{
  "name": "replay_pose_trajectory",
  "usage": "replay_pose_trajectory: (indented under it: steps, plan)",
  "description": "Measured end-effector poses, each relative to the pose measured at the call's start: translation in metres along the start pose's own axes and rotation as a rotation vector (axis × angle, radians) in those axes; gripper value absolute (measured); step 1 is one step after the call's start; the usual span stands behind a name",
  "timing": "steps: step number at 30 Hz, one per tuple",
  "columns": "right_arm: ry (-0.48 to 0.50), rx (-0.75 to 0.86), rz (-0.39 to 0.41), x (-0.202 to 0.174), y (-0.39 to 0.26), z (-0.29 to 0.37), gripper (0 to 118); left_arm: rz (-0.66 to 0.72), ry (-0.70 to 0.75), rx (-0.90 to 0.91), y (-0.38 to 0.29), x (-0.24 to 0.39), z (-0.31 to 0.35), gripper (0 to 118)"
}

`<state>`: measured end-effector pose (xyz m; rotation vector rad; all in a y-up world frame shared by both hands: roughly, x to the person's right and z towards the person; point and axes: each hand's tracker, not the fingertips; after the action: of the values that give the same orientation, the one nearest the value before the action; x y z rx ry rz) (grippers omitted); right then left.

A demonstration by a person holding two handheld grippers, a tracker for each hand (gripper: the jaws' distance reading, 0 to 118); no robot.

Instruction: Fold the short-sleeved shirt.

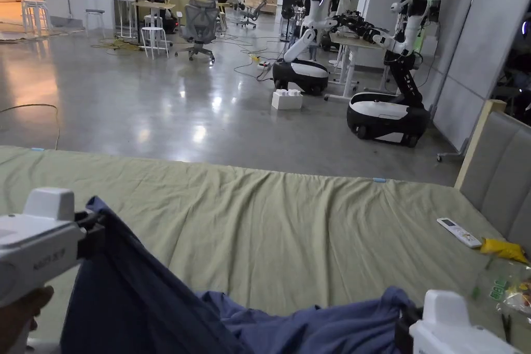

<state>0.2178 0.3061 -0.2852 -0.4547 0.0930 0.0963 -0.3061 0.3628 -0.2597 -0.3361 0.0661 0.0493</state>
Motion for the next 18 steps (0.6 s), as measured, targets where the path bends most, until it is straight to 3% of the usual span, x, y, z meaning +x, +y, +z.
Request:
replay_pose_trajectory:
  steps: [8,16,18]
  plan:
    - [-0.051,0.134,-0.032,0.024,0.089,0.028,5,0.043,0.093,0.126,0.078,-0.041,0.055,6]
    - [-0.04,0.234,-0.001,0.02,0.154,0.03,5,0.038,0.141,0.176,0.122,-0.06,0.059,6]
    - [-0.028,0.245,-0.031,0.02,0.17,0.026,5,0.043,0.156,0.178,0.129,-0.074,0.046,6]
